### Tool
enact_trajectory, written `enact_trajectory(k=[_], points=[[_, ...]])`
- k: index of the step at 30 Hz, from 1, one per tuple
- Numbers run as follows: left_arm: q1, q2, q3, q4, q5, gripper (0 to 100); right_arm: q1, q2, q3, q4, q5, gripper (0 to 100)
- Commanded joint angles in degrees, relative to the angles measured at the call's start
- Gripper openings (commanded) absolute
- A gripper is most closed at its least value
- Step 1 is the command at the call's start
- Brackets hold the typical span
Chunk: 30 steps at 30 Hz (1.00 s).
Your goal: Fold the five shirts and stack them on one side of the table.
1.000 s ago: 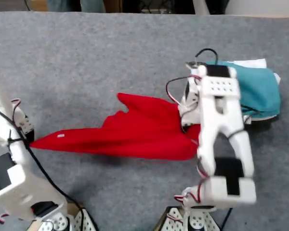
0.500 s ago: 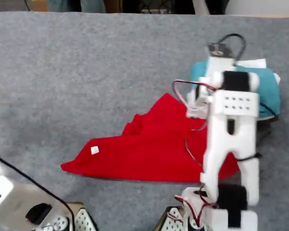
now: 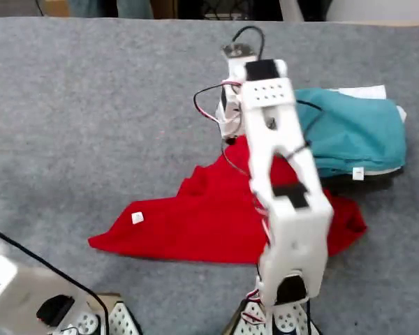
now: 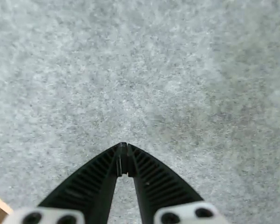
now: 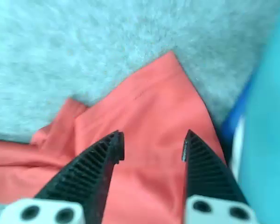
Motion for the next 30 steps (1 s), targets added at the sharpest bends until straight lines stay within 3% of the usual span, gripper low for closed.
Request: enact_trajectory(k=[1, 5, 9, 15, 22, 30], points=[[-0.2, -1.9, 0.0, -0.4, -0.4, 3, 0.7, 15.2, -18.7, 3.1, 6.2, 20.3], [0.2, -2.5, -0.1, -0.2, -0.4, 3, 0.9, 28.0, -33.5, 3.4, 15.9, 20.2], [0.2, -2.5, 0.0, -0.2, -0.4, 3, 2.6, 31.9, -38.9, 3.7, 17.9, 20.2], [0.0, -2.2, 0.0, -0.2, -0.3, 3, 4.8, 24.5, -36.4, 3.8, 18.6, 20.4], [-1.6, -2.5, -0.2, -0.4, 1.1, 3, 4.7, 14.5, -20.5, 3.4, 23.1, 20.5], [-1.6, -2.5, 0.0, -0.4, 1.0, 3, 4.4, 19.1, -17.6, -0.9, 25.2, 20.5]])
